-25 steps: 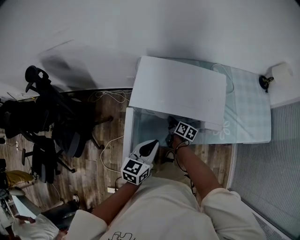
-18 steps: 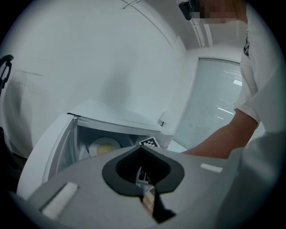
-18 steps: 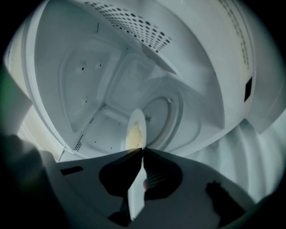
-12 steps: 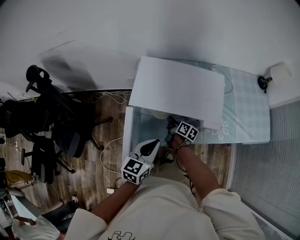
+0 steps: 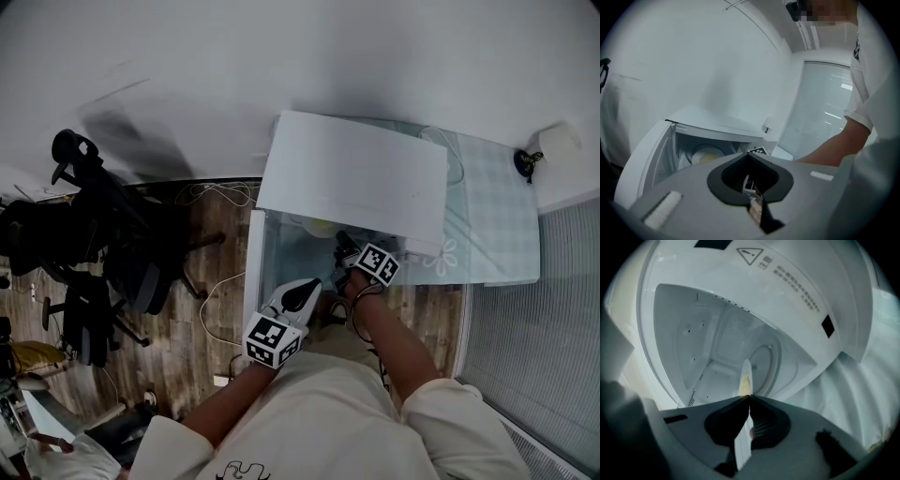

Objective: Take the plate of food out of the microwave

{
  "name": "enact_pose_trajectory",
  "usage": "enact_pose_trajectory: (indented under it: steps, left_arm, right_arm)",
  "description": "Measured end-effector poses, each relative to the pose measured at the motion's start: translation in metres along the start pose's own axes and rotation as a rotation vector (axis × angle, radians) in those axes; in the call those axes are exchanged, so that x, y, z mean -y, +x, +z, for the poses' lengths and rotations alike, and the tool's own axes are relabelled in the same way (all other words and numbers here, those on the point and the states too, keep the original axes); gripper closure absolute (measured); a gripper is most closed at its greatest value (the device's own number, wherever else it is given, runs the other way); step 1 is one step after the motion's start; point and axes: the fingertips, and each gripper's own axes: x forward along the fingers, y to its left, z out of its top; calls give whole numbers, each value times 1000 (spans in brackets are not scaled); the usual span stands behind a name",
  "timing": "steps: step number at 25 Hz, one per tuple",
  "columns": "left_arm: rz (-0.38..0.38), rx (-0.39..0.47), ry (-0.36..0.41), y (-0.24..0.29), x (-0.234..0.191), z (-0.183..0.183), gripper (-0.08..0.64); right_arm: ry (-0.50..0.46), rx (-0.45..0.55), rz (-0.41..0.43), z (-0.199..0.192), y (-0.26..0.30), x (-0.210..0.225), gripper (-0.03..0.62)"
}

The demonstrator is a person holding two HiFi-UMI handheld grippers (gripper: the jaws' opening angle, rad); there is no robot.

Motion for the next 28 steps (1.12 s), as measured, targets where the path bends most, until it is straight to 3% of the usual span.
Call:
enact_pose_trajectory:
  steps: [13,21,28]
  left_arm:
    - [3,-11,2,-8,0,-3,558]
    - [-14,-10,2,-3,2,-2,558]
    - [-31,-13,2,-1,5,-4,558]
  right_arm:
    - [145,60,27,7,2,12,574]
    - [145,55,28,0,3,15,574]
    - [187,74,84,3,-8,8,574]
